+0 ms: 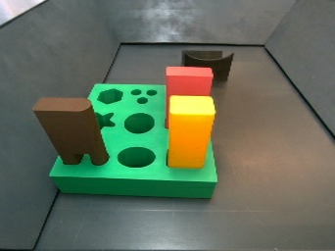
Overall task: Pick up the 3 prong object. Move up. Place the 3 prong object on the fixture. Regrasp the 3 prong object. Move to above the board. Insert the 3 prong object.
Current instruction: Move to above the board.
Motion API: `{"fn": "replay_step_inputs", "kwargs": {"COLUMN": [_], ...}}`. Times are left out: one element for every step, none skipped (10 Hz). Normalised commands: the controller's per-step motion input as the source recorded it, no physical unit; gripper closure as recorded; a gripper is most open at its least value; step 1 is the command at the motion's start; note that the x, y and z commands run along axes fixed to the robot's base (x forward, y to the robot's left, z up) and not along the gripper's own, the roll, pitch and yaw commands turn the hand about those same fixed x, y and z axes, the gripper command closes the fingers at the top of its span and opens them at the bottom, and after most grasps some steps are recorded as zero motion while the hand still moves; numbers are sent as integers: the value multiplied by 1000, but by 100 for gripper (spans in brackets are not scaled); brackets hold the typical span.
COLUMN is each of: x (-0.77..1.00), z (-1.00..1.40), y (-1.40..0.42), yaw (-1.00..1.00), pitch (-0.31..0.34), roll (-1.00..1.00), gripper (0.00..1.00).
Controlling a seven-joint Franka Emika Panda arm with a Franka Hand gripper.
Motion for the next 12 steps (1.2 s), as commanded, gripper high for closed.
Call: {"fn": "replay_step_inputs", "kwargs": {"x": [10, -416, -413, -433, -440, -454, -464, -474, -515, -495, -349, -225], "z": [263, 124, 122, 145, 134, 139, 144, 145, 149, 133, 84, 47], "y": [-22, -1000, -1000, -1000, -1000, -1000, -1000, -1000, -1000, -880, -555, -299], "yaw": [139, 8, 7, 7, 4, 2, 0, -3, -6, -9, -11, -15], "pitch": [34, -2, -7, -19, -25, -28, -31, -34, -41, -47, -51, -55], "roll": [6, -1000, -1000, -1000, -1000, -1000, -1000, -1000, -1000, -1000, -1000, -1000], "gripper": [100, 100, 100, 100, 100, 100, 100, 100, 100, 100, 100, 100]}}
